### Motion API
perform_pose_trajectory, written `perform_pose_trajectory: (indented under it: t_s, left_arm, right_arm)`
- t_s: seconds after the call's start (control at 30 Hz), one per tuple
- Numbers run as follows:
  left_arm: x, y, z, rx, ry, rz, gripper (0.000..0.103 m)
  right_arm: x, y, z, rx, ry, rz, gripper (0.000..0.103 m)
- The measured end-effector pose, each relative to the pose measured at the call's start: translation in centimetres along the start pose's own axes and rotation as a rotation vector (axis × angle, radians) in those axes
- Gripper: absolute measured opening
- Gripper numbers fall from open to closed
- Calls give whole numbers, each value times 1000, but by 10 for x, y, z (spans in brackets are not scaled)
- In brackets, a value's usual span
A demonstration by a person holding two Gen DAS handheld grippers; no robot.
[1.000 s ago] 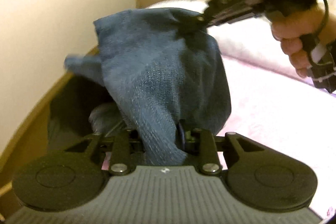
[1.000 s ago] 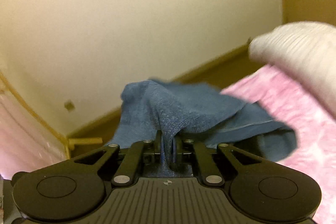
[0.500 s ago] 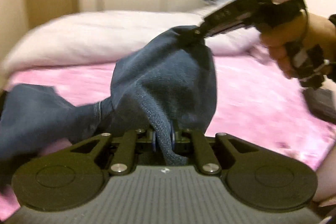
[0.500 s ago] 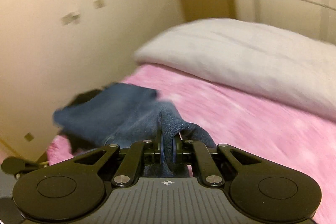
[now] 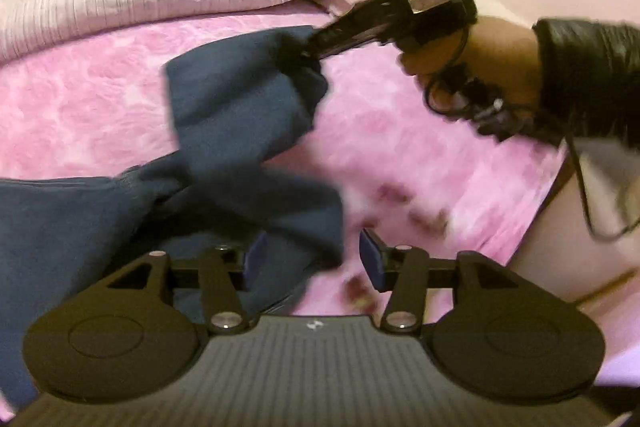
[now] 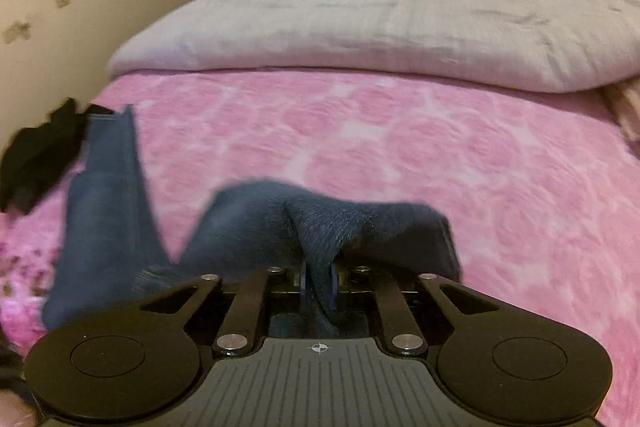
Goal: Fold clothes
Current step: 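Lift the blue jeans off the pile with both grippers and shake them out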
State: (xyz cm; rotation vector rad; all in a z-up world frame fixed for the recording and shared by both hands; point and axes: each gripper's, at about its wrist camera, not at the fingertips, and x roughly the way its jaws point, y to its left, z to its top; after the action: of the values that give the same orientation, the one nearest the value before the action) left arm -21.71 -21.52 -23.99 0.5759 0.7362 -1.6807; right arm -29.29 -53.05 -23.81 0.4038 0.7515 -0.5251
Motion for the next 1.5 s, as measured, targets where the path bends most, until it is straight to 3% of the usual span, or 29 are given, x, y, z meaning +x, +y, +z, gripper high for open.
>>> perform_pose_trajectory:
  t_s: [0.03, 0.07, 0.17, 0.27, 0.4, 0.47, 0.63, 0.73, 0.8, 0.83, 0.87, 0.97, 1.13, 1.27, 1.33, 1.4, 1.47, 1.5]
  left_arm:
    - [2, 5, -13, 39, 5, 42, 47]
    - [2, 13, -26, 74, 19, 81, 47]
    - [-1, 40, -63, 194, 39, 173, 52]
    - [-3, 65, -97, 321, 49, 252, 61]
    - [13, 72, -138, 546, 4, 281, 62]
    - [20, 67, -151, 642, -38, 299, 64]
    - [32, 62, -157, 760, -112, 325, 67]
    - [35, 57, -152, 816, -100, 331, 56]
    - [38, 51, -145, 821, -58, 328, 37]
    - [40, 48, -142, 817, -34, 327, 33]
    - [41, 44, -138, 818, -10, 329, 26]
    - [37, 27, -126, 867, 52, 352, 18]
    - [9, -9, -105, 808, -10, 285, 17]
    - [-4, -57, -102, 701, -58, 204, 16]
    - [-4, -74, -101, 600, -64, 154, 16]
    - [0, -85, -104, 525, -43, 122, 18]
    - [-3, -89, -115, 520, -24, 119, 21]
    - [-9, -87, -121, 528, -23, 106, 28]
  right_arm:
    - [0, -2, -13, 25, -4, -32, 43]
    - [0, -3, -26, 49, -8, -64, 51]
    - [-5, -2, -69, 139, -21, -87, 60]
    - [-9, -2, -118, 235, -70, 6, 65]
    - [-16, 1, -171, 331, -163, 126, 67]
    - [-15, 1, -184, 355, -185, 196, 74]
    - [3, 12, -193, 248, -180, 307, 76]
    - [8, 10, -192, 272, -205, 330, 76]
    - [8, 2, -192, 373, -198, 330, 70]
    - [9, -3, -192, 427, -193, 330, 41]
    - [8, -7, -191, 466, -183, 323, 23]
    - [-7, -9, -179, 456, -180, 284, 14]
    - [-66, -9, -148, 300, -350, 182, 12]
    - [-107, -8, -156, 313, -411, 94, 13]
    - [-120, 4, -163, 248, -414, 18, 16]
    - [-132, 3, -182, 273, -379, -21, 23]
    - [-138, 2, -208, 344, -341, -17, 32]
    - [-141, 2, -222, 380, -320, -7, 35]
